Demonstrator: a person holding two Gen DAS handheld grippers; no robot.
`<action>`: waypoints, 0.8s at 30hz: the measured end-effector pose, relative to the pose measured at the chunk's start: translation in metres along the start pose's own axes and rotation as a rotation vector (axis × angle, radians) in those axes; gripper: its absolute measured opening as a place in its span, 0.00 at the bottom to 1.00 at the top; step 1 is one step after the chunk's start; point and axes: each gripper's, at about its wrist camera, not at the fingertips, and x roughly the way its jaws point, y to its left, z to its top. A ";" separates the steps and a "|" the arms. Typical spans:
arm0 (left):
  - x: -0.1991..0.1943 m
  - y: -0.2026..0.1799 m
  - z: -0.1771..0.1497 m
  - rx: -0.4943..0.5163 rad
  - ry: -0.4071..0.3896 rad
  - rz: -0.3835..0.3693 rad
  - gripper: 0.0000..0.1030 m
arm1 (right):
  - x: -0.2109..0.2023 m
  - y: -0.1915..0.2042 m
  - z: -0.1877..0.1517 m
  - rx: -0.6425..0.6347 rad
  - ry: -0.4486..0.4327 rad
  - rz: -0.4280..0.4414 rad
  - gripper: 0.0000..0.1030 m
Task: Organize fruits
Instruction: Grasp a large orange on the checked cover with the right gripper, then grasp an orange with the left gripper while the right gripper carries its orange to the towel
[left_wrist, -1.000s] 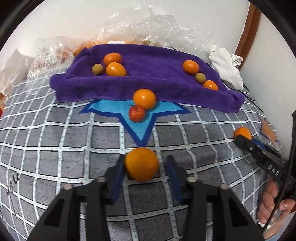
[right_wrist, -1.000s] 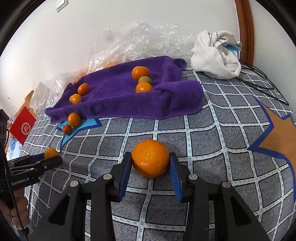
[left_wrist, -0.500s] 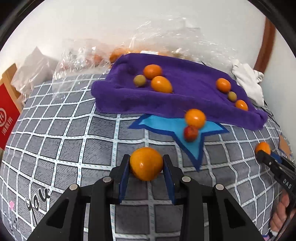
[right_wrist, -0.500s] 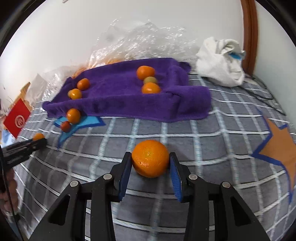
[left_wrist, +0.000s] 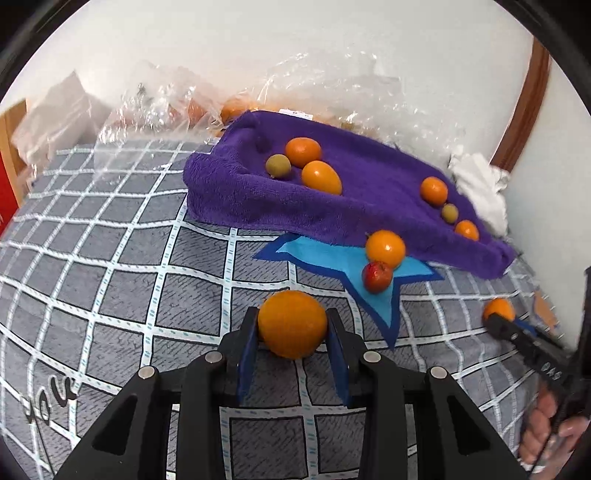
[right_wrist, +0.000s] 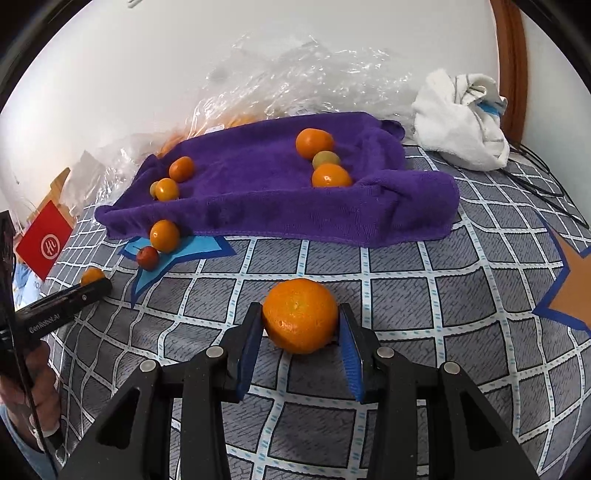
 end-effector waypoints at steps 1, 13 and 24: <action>-0.001 0.002 0.000 -0.010 -0.003 -0.010 0.32 | 0.000 0.000 0.000 0.000 0.000 0.003 0.39; -0.022 -0.001 0.008 0.020 -0.043 0.024 0.32 | -0.007 -0.005 0.016 0.030 0.006 0.041 0.39; -0.040 -0.016 0.104 0.041 -0.147 0.059 0.32 | -0.011 0.020 0.128 -0.069 -0.127 -0.002 0.39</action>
